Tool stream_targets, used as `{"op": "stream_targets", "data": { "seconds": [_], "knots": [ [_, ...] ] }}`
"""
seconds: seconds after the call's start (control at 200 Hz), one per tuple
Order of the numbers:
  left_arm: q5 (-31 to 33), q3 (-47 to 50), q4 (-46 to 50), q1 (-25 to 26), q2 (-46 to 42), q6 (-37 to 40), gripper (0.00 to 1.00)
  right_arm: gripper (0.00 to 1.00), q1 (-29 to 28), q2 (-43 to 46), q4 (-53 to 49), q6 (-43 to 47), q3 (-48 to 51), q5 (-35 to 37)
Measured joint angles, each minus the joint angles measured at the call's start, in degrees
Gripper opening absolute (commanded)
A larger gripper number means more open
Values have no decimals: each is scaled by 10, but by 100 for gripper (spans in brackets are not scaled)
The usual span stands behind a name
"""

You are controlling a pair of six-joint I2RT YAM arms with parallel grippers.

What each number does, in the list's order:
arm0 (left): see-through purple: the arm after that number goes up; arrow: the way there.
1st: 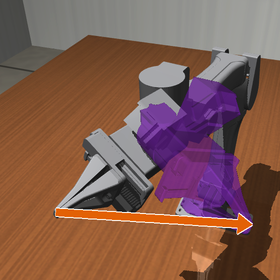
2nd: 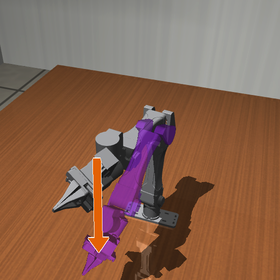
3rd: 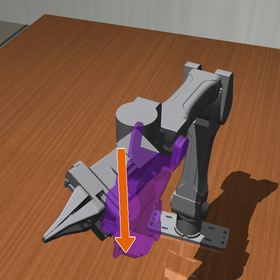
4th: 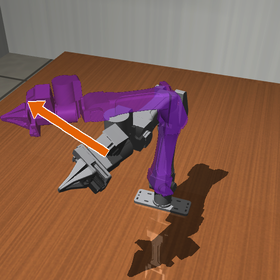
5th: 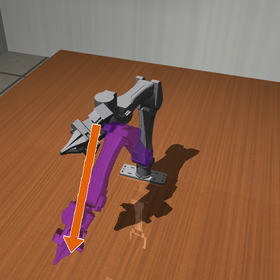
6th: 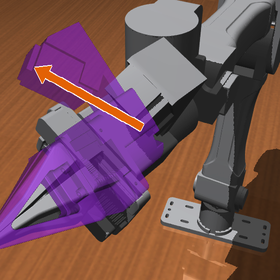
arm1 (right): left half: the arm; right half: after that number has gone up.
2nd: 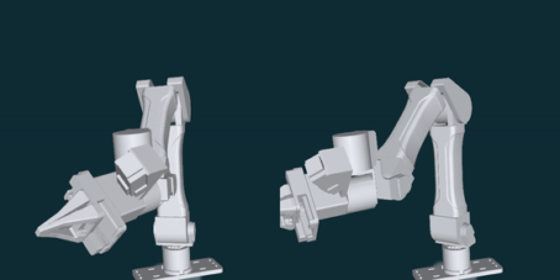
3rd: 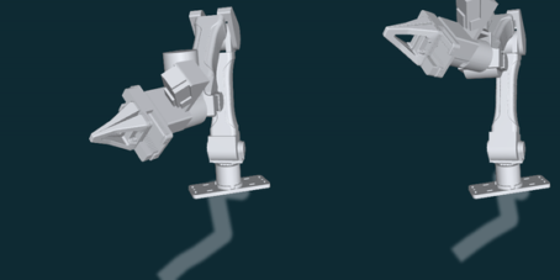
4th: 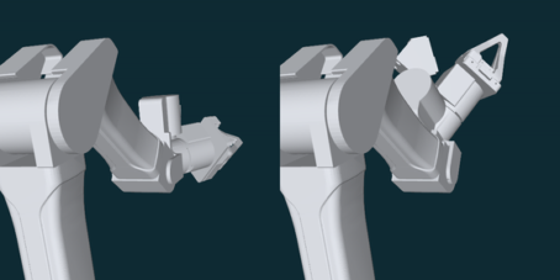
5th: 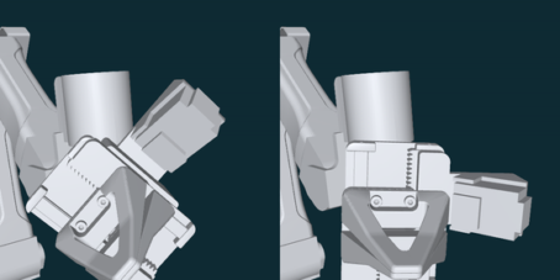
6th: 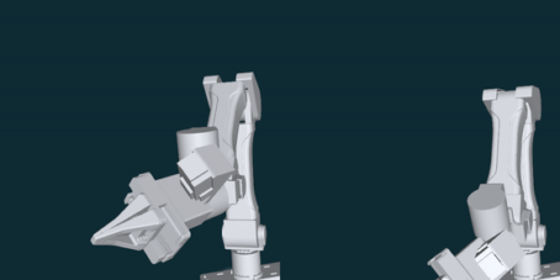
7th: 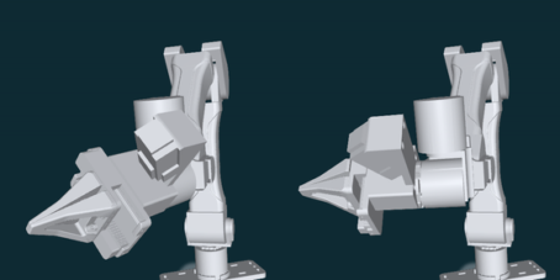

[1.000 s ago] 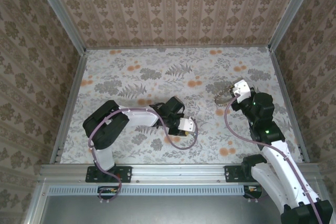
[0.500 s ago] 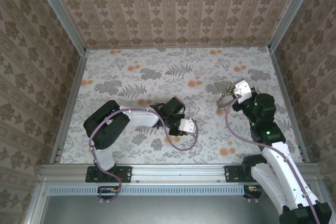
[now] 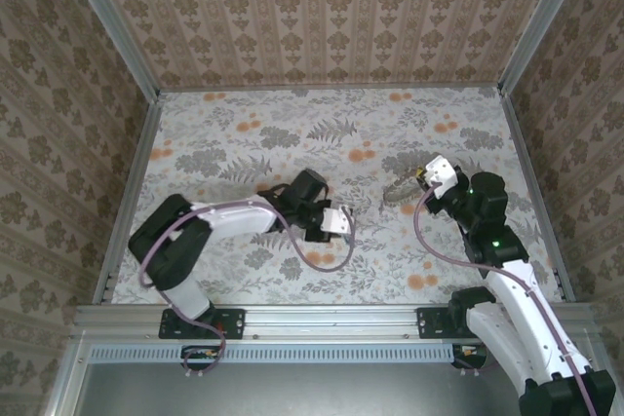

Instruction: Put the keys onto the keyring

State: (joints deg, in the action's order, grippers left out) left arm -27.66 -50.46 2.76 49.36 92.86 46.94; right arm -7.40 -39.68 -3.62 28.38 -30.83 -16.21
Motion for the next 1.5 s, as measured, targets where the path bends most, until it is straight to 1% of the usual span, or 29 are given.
{"op": "stream_targets", "data": {
  "seconds": [0.145, 0.275, 0.345, 0.565, 0.725, 0.96, 1.21, 1.5],
  "knots": [
    [-7, 0, 27, -41, -106, -1, 0, 0, -28, -20, -27, 43, -5, -74],
    [-12, 0, 66, -59, -181, 8, 0, 0, -58, -39, -40, 78, -13, -152],
    [-16, -2, 91, -64, -216, 20, 0, 0, -83, -52, -45, 95, -20, -187],
    [-33, -14, 151, -67, -259, 54, 0, 0, -192, -126, -61, 123, -66, -245],
    [-48, -12, 155, -66, -274, 69, 0, 0, -235, -187, -58, 117, -94, -268],
    [-54, 5, 142, -49, -281, 82, 0, 0, -244, -258, -28, 58, -106, -305],
    [-54, 8, 133, -36, -281, 91, 0, 0, -244, -281, -13, 13, -117, -325],
    [-54, 15, 117, -33, -281, 94, 0, 0, -244, -291, -9, -7, -120, -328]
  ]
}}
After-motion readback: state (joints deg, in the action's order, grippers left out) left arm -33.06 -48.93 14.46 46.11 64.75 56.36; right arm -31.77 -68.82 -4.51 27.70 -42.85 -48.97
